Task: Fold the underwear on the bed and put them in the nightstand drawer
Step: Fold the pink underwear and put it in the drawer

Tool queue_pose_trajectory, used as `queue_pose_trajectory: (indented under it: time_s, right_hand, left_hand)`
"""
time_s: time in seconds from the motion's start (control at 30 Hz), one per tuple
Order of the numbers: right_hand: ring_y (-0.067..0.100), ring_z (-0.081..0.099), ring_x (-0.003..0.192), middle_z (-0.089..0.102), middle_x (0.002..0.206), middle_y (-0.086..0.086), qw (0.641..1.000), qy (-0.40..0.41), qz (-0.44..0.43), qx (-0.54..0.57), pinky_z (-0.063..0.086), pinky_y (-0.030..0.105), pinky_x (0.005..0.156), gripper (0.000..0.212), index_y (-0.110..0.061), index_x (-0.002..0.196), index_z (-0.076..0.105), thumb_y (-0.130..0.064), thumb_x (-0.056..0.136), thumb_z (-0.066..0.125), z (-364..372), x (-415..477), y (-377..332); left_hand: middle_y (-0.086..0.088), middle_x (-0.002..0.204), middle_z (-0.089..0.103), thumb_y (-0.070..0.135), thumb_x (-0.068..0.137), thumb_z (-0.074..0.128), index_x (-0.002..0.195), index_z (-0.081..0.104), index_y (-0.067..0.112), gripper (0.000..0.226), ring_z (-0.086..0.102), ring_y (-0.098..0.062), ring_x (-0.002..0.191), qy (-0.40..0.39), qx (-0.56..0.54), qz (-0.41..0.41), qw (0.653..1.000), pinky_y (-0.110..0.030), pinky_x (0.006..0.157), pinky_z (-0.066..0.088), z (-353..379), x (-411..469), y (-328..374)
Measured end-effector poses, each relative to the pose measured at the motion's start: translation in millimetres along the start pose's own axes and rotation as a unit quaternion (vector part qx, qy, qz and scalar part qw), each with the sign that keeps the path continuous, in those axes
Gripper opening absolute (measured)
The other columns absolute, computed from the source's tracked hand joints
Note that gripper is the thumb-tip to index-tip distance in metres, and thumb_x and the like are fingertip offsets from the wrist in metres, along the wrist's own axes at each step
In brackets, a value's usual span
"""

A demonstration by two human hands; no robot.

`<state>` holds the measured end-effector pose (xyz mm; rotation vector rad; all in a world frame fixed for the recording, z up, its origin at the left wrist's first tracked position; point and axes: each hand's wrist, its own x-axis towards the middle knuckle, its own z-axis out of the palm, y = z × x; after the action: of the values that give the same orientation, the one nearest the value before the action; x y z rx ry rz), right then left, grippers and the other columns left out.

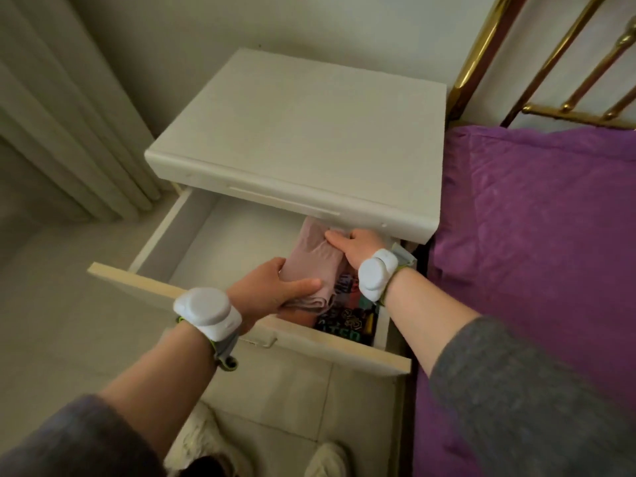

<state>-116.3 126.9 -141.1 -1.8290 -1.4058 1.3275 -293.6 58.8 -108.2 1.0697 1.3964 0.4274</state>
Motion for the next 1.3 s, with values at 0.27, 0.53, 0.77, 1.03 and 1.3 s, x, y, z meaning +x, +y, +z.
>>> queue_pose_trajectory:
  time_s: [0.27,0.53,0.77,1.03,1.3]
  right_hand:
    - [0.023,0.06,0.096,0.065,0.103,0.009,0.989,-0.09,-0.055,-0.104,0.036,0.019,0.068,0.033,-0.006,0.108,0.064,-0.029,0.084,0.067,35.9,48.1,-5.7]
    - [0.02,0.06,0.092,0.067,0.109,0.012,0.969,-0.105,-0.128,-0.183,0.033,0.017,0.063,0.033,-0.008,0.109,0.065,-0.025,0.082,0.069,62.9,66.2,-17.5]
    - [0.029,0.059,0.102,0.064,0.112,0.012,0.923,-0.153,-0.142,-0.322,0.042,0.027,0.076,0.03,-0.01,0.107,0.063,-0.029,0.084,0.064,86.2,80.1,-15.2]
    - [0.033,0.061,0.1,0.064,0.114,0.02,0.875,-0.201,-0.127,-0.422,0.048,0.034,0.076,0.037,0.001,0.109,0.064,-0.03,0.093,0.054,89.0,85.4,-14.5]
    - [0.029,0.054,0.085,0.059,0.095,0.01,0.897,-0.127,-0.101,-0.411,0.038,0.044,0.089,0.039,-0.008,0.104,0.052,-0.042,0.088,0.055,99.3,87.0,5.0]
  left_hand:
    - [-0.002,0.099,0.07,0.028,0.072,0.08,0.109,0.058,0.017,0.045,0.069,-0.017,0.09,-0.034,0.124,-0.05,0.99,-0.029,0.081,0.057,-41.0,33.6,-11.1]
    - [0.001,0.103,0.07,0.034,0.067,0.083,0.113,0.06,0.019,0.053,0.068,-0.02,0.092,-0.008,0.293,-0.119,0.949,-0.036,0.09,0.055,-77.6,60.8,-27.2]
    - [0.016,0.07,0.063,0.052,0.056,0.081,0.075,0.059,0.031,0.036,0.06,-0.004,0.064,-0.046,0.438,-0.155,0.884,-0.017,0.055,0.045,-91.1,94.8,-53.4]
    - [0.006,0.077,0.075,0.067,0.027,0.078,0.076,0.066,0.025,0.066,0.072,-0.012,0.068,-0.137,0.466,-0.182,0.855,-0.022,0.064,0.057,-90.9,129.8,-75.1]
    - [0.009,0.089,0.046,0.029,0.094,0.045,0.086,0.044,0.025,0.009,0.045,-0.015,0.085,-0.066,0.572,-0.196,0.793,-0.013,0.06,0.033,-85.8,127.4,-73.7]
